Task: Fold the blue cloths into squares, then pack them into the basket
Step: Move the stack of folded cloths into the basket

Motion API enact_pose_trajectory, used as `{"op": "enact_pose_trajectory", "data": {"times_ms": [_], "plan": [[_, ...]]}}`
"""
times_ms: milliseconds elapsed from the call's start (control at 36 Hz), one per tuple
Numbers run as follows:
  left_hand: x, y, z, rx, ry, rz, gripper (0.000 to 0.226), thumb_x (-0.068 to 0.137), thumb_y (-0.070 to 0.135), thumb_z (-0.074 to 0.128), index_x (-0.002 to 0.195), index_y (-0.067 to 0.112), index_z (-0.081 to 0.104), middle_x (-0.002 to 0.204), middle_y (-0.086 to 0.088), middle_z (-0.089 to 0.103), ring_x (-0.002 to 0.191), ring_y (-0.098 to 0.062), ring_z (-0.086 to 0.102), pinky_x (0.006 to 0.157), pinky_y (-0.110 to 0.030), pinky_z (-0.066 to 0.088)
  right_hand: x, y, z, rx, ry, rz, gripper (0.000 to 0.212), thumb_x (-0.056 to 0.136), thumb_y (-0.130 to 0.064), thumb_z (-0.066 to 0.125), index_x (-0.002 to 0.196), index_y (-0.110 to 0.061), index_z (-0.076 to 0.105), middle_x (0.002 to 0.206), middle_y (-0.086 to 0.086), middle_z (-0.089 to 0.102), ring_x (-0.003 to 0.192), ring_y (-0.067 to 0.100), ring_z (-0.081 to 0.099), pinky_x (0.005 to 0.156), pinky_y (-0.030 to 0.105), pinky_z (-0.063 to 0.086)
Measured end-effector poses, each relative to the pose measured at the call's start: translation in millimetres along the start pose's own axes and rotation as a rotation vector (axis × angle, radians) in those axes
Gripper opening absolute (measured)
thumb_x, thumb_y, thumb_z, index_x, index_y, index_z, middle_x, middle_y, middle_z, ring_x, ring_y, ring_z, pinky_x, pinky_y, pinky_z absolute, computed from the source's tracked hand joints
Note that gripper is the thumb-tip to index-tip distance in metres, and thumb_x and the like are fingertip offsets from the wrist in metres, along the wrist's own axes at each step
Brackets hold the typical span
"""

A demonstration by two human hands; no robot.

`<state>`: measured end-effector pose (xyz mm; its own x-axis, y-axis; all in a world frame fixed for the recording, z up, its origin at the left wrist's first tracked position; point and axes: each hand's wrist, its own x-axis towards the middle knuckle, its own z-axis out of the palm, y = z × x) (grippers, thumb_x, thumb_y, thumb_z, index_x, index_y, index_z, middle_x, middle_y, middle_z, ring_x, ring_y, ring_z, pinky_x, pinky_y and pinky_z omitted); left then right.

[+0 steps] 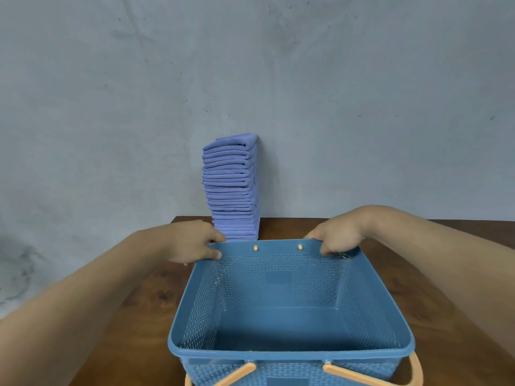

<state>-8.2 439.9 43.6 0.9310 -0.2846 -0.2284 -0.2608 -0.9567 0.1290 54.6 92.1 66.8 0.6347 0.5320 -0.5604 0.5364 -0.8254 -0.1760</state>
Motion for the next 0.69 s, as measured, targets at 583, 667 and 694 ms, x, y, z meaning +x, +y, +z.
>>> {"op": "enact_pose_trajectory", "data": {"times_ms": [583,667,694], "plan": [[8.5,-14.6,4.7,0.115,0.079,0.050,0.031,0.095,0.054,0.056,0.112,0.033,0.072,0.100,0.018,0.072,0.093,-0.005,0.065,0.090,-0.040,0.055,6.2,-8.8,-3.7,0.040,-0.107,0.025,0.059,0.091,-0.010,0.058,0.142,-0.040,0.056,0.128,-0.010,0.070,0.111,0.013,0.069,0.091,0.035,0.057],[7.9,-14.8,-4.1,0.018,0.042,0.042,0.038,0.093,0.070,0.053,0.096,0.036,0.070,0.089,0.021,0.070,0.084,-0.003,0.065,0.086,-0.037,0.056,10.2,-6.4,-17.7,0.185,-0.179,0.057,0.050,0.092,-0.024,0.069,0.138,-0.037,0.058,0.127,-0.003,0.073,0.106,0.020,0.076,0.093,0.051,0.062],[7.7,-13.9,-10.4,-0.070,0.035,0.040,0.038,0.095,0.072,0.054,0.091,0.037,0.069,0.084,0.022,0.069,0.079,-0.002,0.064,0.083,-0.033,0.054,11.1,-7.4,-25.6,0.197,-0.146,0.039,0.050,0.095,-0.028,0.070,0.142,-0.036,0.055,0.129,-0.004,0.072,0.110,0.017,0.074,0.096,0.049,0.060]]}}
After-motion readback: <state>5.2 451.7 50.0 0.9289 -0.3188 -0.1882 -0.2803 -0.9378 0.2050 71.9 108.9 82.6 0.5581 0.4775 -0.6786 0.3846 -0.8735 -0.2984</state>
